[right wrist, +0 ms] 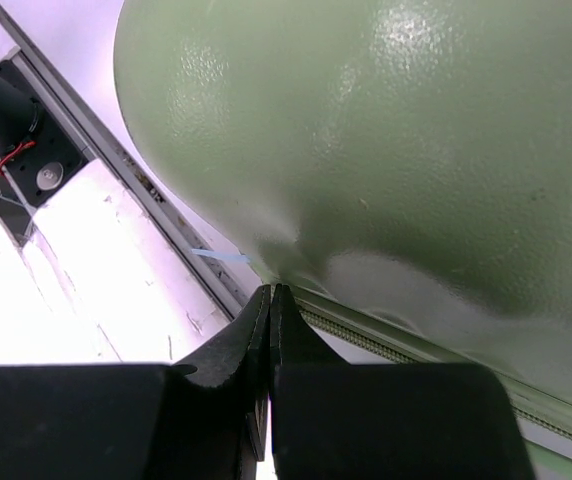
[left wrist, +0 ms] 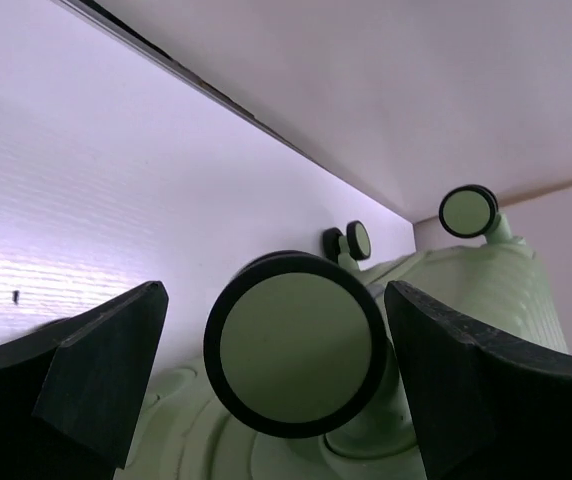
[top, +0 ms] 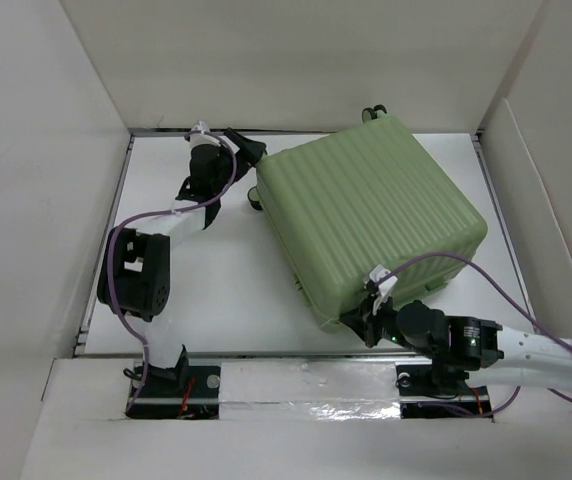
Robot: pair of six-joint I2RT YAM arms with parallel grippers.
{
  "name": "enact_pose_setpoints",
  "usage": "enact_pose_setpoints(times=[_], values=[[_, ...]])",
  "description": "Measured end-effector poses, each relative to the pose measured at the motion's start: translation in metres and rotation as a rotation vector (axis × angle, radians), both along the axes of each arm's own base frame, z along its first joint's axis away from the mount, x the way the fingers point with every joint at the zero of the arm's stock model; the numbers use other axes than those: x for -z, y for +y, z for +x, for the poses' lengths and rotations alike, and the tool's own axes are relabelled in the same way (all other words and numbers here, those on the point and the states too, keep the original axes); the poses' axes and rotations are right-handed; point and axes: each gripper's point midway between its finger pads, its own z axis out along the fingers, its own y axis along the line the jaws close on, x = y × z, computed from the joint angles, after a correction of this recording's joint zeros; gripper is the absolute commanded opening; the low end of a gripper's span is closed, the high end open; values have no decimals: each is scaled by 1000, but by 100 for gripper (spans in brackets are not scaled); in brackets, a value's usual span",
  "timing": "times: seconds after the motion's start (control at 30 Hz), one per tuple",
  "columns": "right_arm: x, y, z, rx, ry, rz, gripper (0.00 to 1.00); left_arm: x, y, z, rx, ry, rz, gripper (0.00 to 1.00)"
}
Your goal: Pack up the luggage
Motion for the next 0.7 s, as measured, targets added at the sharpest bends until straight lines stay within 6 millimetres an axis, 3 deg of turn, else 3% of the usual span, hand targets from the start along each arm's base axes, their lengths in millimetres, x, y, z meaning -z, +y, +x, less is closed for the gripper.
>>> enact_pose_setpoints(times=[0.1, 0.2, 0.23, 0.3, 0.4, 0.53, 0.6, 0.63, 0.7], values=[[1, 1, 0, 0, 1, -3, 0, 1, -7, 2, 32, 2, -24, 89], [3, 3, 0, 3, 7, -7, 0, 0, -15, 7, 62, -6, -67, 83], [3, 4, 1, 5, 10, -5, 0, -1, -18, 10, 74, -14, -90, 66], [2, 5, 3, 18, 12, 1, 0, -6, -25, 16, 100, -44, -147, 43], [1, 6, 6, 38, 15, 14, 0, -28, -15, 33, 86, -160, -232, 31], [2, 4, 9, 49, 40, 44, 0, -34, -23, 36, 125, -230, -324, 20], [2, 4, 10, 47, 54, 64, 0, -37, -23, 37, 133, -253, -350, 35], [2, 4, 10, 44, 60, 72, 0, -38, -24, 37, 136, -256, -360, 61], [2, 4, 11, 39, 70, 84, 0, -35, -29, 34, 157, -239, -370, 85]])
